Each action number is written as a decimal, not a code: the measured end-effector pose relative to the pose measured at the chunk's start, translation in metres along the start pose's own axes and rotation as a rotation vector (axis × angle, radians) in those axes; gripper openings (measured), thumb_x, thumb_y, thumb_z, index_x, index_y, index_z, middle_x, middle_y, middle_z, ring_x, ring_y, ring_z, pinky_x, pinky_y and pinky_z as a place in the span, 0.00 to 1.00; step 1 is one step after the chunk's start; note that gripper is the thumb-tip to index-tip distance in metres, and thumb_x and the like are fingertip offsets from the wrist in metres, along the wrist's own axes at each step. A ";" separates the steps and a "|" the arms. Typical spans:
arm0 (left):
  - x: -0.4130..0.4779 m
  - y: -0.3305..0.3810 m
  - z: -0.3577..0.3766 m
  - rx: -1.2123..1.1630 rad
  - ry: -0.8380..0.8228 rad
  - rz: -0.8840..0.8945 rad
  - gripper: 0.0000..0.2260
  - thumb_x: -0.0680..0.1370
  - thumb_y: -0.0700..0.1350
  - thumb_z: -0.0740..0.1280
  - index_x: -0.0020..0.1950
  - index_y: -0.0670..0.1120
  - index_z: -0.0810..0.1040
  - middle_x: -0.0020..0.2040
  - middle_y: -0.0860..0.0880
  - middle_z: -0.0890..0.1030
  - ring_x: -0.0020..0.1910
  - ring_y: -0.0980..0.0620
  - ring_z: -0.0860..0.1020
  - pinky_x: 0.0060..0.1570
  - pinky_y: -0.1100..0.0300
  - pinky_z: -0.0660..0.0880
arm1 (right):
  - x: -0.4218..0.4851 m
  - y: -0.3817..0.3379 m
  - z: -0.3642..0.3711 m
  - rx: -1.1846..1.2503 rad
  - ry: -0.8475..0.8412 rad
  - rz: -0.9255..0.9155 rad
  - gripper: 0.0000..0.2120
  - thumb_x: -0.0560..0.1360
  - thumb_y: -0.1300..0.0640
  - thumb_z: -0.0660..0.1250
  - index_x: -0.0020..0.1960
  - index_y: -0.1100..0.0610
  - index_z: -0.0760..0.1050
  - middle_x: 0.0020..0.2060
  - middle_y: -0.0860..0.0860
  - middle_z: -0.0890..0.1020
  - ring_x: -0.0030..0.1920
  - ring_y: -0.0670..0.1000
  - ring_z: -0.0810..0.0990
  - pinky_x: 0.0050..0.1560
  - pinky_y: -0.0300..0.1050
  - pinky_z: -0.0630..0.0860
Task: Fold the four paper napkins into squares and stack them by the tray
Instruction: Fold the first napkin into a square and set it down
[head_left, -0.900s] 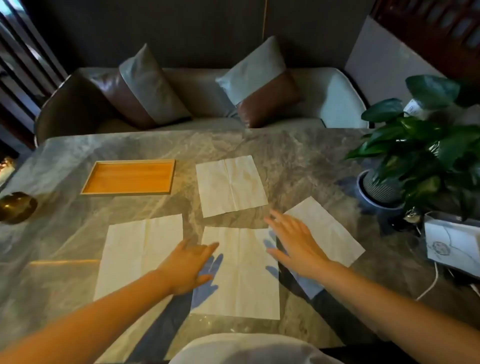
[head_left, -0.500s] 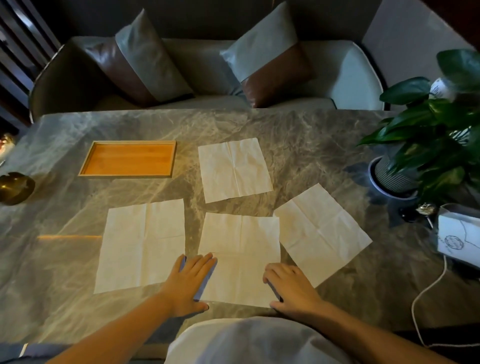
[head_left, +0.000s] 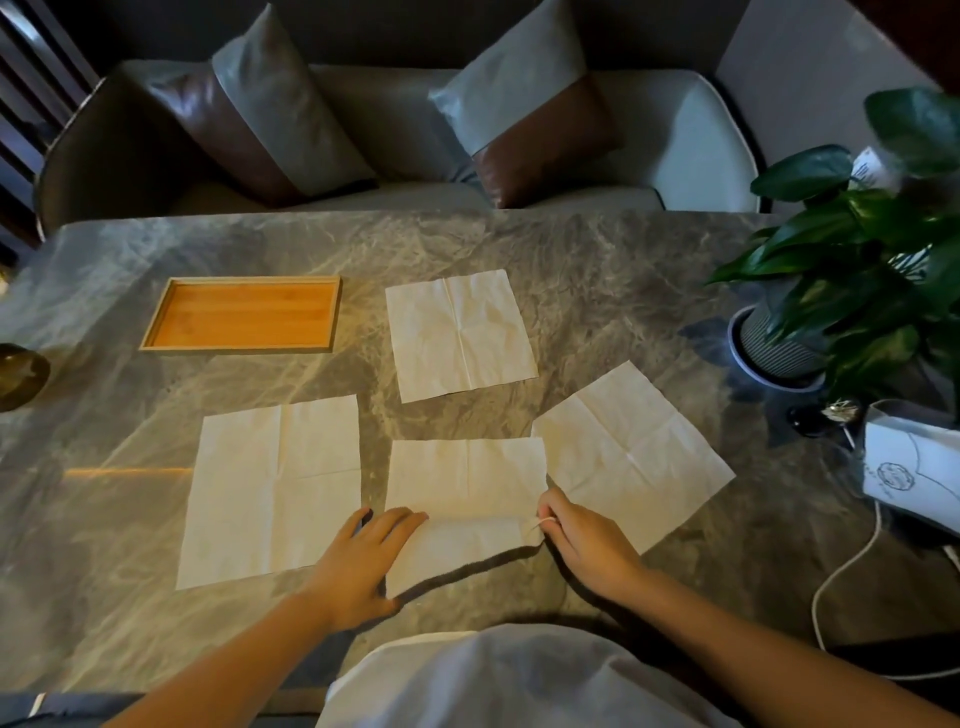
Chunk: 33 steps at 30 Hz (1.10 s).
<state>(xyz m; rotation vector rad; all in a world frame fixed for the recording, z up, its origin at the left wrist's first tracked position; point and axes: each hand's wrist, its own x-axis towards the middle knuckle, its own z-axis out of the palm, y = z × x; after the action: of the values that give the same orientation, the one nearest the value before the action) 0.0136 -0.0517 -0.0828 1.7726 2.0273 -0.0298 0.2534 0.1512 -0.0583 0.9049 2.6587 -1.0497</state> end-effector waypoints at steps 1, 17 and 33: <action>0.001 0.001 0.000 -0.038 0.035 -0.009 0.33 0.70 0.58 0.66 0.72 0.52 0.62 0.70 0.51 0.69 0.68 0.48 0.68 0.74 0.47 0.55 | 0.000 0.002 0.000 0.021 0.001 -0.007 0.04 0.82 0.50 0.54 0.50 0.49 0.64 0.39 0.48 0.77 0.36 0.47 0.76 0.37 0.47 0.75; -0.001 0.007 -0.006 -0.461 0.196 -0.422 0.10 0.74 0.38 0.66 0.50 0.51 0.78 0.41 0.49 0.82 0.41 0.48 0.79 0.44 0.54 0.76 | 0.000 0.013 0.026 0.087 0.115 0.146 0.07 0.77 0.51 0.66 0.50 0.53 0.77 0.38 0.51 0.83 0.38 0.50 0.80 0.39 0.46 0.77; -0.003 0.000 0.010 -0.259 0.416 -0.394 0.16 0.76 0.50 0.67 0.62 0.52 0.69 0.58 0.50 0.77 0.55 0.47 0.76 0.59 0.48 0.69 | 0.001 0.008 0.028 -0.090 0.246 0.070 0.20 0.74 0.51 0.68 0.64 0.47 0.67 0.55 0.44 0.76 0.54 0.46 0.75 0.53 0.42 0.74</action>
<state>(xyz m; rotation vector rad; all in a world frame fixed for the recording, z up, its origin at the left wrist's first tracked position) 0.0168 -0.0581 -0.0911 1.2763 2.5094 0.4957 0.2550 0.1375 -0.0840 1.1670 2.8181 -0.8454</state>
